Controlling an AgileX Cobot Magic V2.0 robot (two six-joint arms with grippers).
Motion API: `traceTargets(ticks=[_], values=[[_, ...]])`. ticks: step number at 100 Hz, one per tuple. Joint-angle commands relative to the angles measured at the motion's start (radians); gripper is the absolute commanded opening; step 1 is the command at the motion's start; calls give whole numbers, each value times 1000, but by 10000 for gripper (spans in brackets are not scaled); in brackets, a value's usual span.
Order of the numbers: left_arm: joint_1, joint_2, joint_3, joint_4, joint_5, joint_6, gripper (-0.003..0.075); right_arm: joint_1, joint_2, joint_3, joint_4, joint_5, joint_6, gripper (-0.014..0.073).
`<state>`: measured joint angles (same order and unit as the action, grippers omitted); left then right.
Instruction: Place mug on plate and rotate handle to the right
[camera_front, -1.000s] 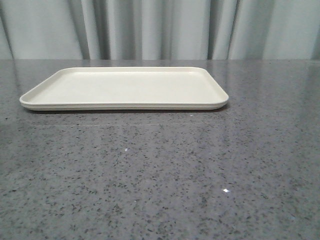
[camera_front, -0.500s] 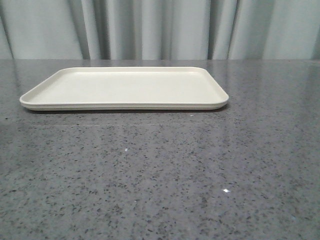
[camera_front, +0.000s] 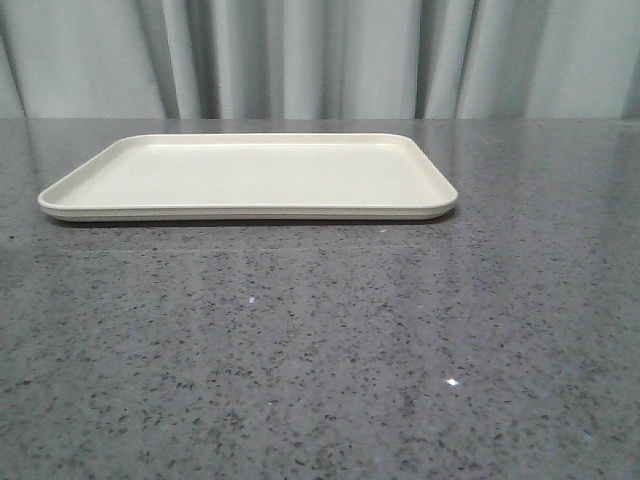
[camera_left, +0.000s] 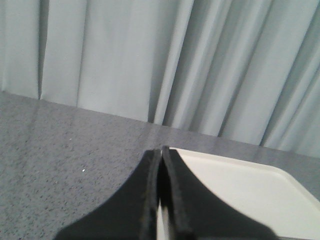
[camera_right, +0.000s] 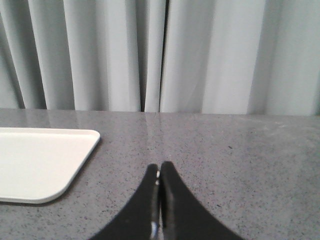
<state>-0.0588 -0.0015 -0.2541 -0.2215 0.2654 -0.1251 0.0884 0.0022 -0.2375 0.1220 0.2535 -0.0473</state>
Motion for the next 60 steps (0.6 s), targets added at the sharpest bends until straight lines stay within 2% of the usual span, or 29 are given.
traceTargets(ticks=[1,30,46,60], values=[[3,43,-122,-21,36,-6,-20,-7,66,-147,9,48,2,-65],[3,351,-478,-21,426,-6,-20,-7,327,-492,9,306,-17,-65],[3,548,-681,-21,684,-6,-20,-7,464,-645,9,433,-17,-65],[3,640,-783,-21,754,-6,-20,-7,524,-673,9,439,-17,-65]])
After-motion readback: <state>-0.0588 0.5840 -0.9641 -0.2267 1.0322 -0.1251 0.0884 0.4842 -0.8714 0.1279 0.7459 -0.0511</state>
